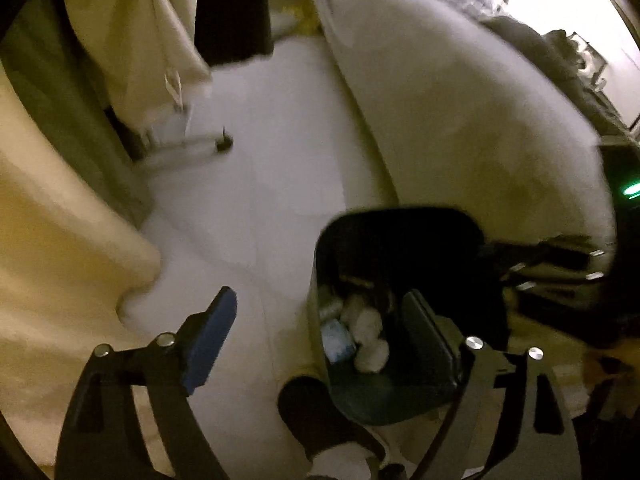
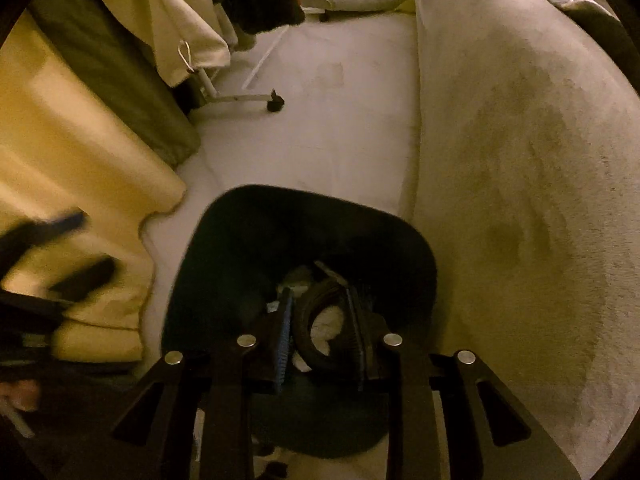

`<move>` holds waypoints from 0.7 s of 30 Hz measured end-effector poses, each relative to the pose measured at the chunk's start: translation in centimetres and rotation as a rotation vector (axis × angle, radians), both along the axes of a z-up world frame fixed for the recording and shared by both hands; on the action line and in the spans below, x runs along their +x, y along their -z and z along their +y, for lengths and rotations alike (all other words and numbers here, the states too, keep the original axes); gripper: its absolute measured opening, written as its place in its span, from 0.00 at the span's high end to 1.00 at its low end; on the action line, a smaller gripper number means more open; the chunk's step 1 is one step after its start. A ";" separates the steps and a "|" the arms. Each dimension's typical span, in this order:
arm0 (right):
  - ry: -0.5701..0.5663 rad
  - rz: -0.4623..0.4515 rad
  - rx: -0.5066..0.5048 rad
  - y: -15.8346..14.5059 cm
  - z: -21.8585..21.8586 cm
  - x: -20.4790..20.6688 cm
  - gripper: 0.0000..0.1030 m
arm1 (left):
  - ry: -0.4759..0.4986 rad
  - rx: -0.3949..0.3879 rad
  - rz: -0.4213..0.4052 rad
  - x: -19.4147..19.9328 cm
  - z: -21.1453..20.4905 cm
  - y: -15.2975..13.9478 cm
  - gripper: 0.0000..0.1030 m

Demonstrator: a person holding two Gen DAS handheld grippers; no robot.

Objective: Collect trash

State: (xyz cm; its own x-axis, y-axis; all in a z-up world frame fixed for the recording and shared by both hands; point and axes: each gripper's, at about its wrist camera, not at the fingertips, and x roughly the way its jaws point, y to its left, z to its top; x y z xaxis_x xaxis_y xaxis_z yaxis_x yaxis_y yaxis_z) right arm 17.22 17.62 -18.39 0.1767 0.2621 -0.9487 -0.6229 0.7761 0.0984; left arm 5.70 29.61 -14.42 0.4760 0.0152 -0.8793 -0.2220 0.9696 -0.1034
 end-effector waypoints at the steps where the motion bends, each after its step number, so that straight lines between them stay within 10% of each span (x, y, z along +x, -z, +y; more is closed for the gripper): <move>1: -0.001 0.002 -0.001 0.2 0.0 0.0 0.75 | 0.009 0.035 -0.029 -0.2 -0.3 -1.2 0.15; 4: 0.000 0.002 -0.012 0.5 0.0 0.2 0.72 | 0.016 0.033 -0.109 -0.7 -0.6 -3.8 0.09; 8: -0.004 -0.002 0.001 0.6 0.0 -0.3 0.28 | -0.005 0.039 -0.184 -2.3 -1.6 -6.6 0.06; 21: 0.028 -0.120 0.100 -6.1 -3.0 -3.3 0.07 | -0.068 0.127 -0.379 -8.8 -6.7 -14.7 0.03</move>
